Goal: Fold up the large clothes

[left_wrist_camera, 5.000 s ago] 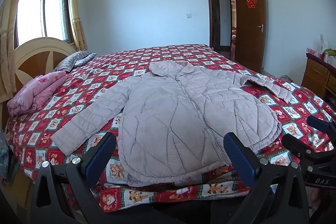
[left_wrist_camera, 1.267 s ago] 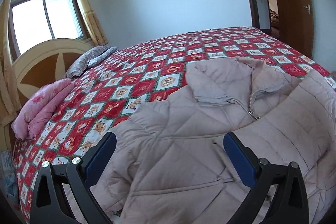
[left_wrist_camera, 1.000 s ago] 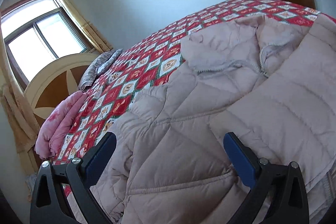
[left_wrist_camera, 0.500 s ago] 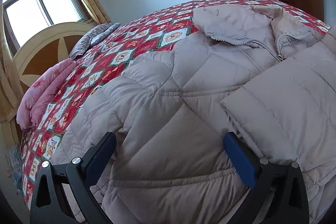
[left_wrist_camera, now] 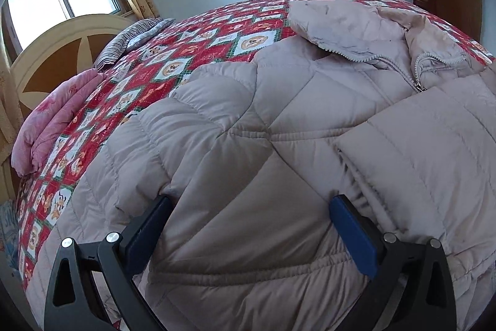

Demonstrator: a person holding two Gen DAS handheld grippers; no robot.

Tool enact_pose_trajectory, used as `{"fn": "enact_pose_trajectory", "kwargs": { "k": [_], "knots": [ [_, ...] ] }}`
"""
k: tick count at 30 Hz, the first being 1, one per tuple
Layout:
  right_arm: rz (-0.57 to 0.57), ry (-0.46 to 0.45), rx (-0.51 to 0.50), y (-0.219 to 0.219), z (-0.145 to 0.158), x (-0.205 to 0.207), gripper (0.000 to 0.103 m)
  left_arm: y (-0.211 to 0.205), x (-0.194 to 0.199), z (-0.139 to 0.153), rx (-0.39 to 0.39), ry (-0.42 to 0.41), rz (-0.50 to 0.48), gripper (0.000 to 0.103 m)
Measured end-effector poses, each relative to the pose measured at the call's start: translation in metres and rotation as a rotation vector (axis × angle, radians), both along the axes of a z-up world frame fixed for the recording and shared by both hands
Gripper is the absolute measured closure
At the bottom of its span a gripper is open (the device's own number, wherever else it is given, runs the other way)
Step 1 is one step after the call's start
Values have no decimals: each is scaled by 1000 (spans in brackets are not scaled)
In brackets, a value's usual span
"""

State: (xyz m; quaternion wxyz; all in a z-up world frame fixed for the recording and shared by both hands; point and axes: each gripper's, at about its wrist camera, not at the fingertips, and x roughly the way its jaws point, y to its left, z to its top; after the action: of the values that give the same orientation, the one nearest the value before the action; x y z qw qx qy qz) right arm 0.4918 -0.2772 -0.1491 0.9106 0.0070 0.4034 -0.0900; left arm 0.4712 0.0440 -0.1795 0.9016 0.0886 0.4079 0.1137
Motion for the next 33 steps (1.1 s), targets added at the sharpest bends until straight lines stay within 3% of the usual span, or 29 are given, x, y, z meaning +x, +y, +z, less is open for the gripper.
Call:
{"fn": "enact_pose_trajectory", "kwargs": {
  "k": [3,6,10,13,24,28,33],
  "knots": [
    [22,-42,38,12,23,-24,23,-1,0,0,-6,3,0,1],
    [153,-57,38,44,36,-43,22,-2,0,0,3,4,0,1],
    [270,-9,96,74,17,-49,21,-1,0,1,5,4,2,1],
    [273,54,67,84,-19,-42,18,-3,-2,1,17,0,-1,1],
    [252,44,1,93,-24,-44,13,17,-11,15,-41,-12,19,1],
    [248,41,-13,94,-24,-45,12,48,-45,41,-8,-102,64,1],
    [243,48,-36,97,-25,-44,11,117,-88,59,54,-125,168,1]
  ]
}}
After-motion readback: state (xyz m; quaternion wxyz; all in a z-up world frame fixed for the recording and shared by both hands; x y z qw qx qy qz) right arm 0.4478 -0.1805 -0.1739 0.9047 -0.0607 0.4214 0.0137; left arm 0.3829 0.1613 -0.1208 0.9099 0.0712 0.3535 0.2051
